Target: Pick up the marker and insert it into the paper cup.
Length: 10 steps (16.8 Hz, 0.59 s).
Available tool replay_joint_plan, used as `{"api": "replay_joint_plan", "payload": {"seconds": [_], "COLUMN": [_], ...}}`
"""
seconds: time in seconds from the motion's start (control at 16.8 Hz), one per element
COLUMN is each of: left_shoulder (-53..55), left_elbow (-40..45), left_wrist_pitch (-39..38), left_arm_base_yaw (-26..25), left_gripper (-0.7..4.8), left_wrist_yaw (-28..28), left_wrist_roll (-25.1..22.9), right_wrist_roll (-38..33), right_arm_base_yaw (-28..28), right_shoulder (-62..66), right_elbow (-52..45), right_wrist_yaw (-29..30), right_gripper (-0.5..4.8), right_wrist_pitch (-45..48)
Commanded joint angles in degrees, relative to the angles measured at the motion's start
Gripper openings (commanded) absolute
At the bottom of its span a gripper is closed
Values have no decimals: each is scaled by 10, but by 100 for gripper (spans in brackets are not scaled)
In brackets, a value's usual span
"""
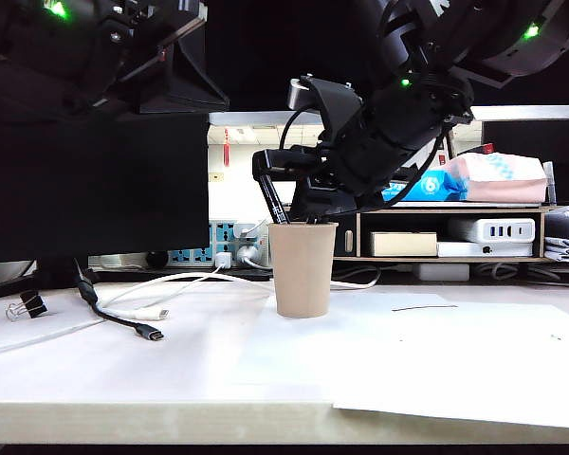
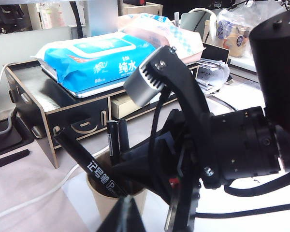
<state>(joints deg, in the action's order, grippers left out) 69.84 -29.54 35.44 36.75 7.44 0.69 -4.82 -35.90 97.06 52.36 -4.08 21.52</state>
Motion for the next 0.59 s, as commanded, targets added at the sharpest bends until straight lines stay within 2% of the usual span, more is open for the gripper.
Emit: {"api": "replay_joint_plan", "payload": {"seconds": [0.06,0.24,0.48,0.59], "left_shoulder": [-1,-1,-1,-1], "left_elbow": [-3,-3,-3,-3], "left_wrist_pitch": [10,2,-8,-9], "left_arm_base_yaw": [-1,-1,-1,-1], "left_gripper": [-4,-4,-4,-4], "left_wrist_yaw": [1,1,0,1], "left_wrist_roll": [-3,-3,-3,-3], "right_wrist_roll": [2,1,2,2], "right_arm_base_yaw": [0,-4,-8,-8], "right_shoulder": [-1,-3,-26,-41], "right_elbow": [2,2,2,2], "right_wrist_yaw": [-3,-1,-3,-3], "right_gripper": [108,106,48,48], "right_wrist_pitch": [6,10,4,-9]}}
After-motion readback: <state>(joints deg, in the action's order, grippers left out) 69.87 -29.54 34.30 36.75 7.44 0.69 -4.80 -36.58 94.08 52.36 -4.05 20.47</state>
